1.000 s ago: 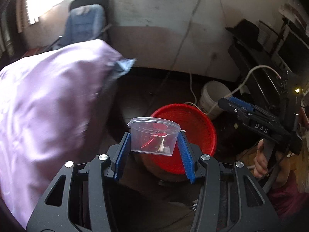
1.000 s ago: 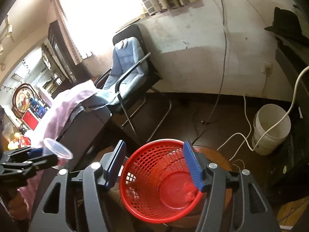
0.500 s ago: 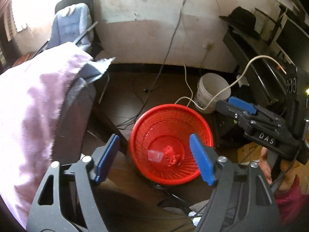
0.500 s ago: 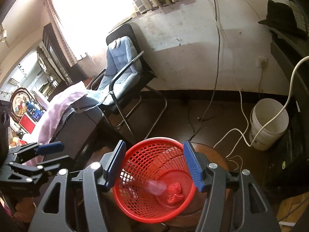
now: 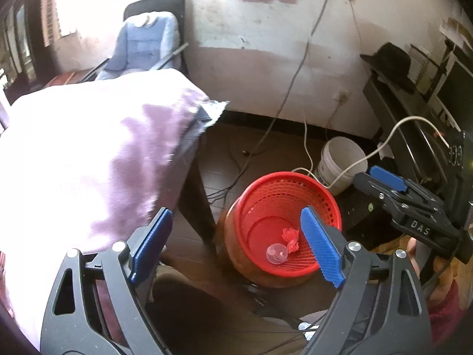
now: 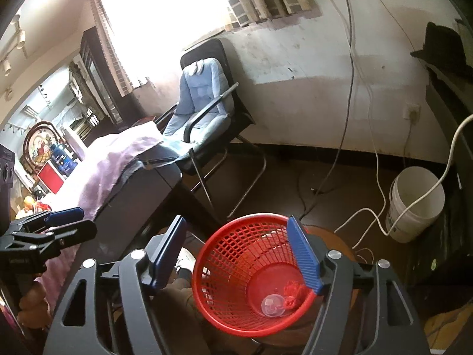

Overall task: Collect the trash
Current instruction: 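Move both grippers back from the basket to the table items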

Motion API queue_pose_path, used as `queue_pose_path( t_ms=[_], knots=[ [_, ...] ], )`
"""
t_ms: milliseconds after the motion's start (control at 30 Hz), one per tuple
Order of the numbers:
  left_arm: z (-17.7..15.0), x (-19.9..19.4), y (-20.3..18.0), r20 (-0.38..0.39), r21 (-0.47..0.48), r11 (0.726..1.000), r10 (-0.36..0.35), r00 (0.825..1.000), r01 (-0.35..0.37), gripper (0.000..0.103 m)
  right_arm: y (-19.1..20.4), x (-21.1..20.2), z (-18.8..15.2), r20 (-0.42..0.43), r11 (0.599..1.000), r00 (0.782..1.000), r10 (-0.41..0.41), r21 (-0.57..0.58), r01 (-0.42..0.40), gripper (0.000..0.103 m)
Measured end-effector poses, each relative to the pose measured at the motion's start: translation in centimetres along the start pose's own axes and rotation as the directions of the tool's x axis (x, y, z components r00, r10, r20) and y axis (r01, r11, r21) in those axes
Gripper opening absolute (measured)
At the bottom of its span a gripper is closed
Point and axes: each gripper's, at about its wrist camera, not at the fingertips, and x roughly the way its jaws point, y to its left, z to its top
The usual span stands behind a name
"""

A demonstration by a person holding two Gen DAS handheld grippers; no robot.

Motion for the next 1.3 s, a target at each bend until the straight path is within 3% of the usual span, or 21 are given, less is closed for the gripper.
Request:
queue_pose_path(
  t_ms=[467,733,900,1000,1200,1300],
  knots=[
    [-2.2,-5.9,4.2,0.102,-0.097,0.992,0.085,0.991,-0.075,0.089,4.8,-2.9,0.5,0.038,0.995,0.999,0.034,-0.096,-0.031,0.084],
    [-4.4,-10.4,8.4,0.135,-0.162,0.967,0.219,0.966,-0.197,0.092,8.2,-3.9,0.3,0.032,0.984,0.996,0.083,-0.159,-0.077,0.089],
    [-6.3,-14.0,13.0,0.138,-0.233,0.921,0.349,0.927,-0.312,0.094,10.3,-4.2,0.2,0.02,0.977,0.994,0.105,-0.19,-0.1,0.091],
    [-7.9,-16.2,17.0,0.125,-0.311,0.876,0.421,0.898,-0.368,0.095,11.7,-4.0,0.0,0.006,0.971,0.993,0.12,-0.208,-0.116,0.092],
    [-10.2,-18.0,23.7,0.068,-0.448,0.798,0.48,0.875,-0.403,0.096,14.5,-3.7,-0.4,-0.02,0.957,0.989,0.147,-0.249,-0.147,0.092],
    [-10.7,-17.5,25.7,0.01,-0.469,0.752,0.529,0.849,-0.463,0.096,15.5,-3.6,-0.6,-0.023,0.95,0.989,0.147,-0.275,-0.148,0.092]
  ],
)
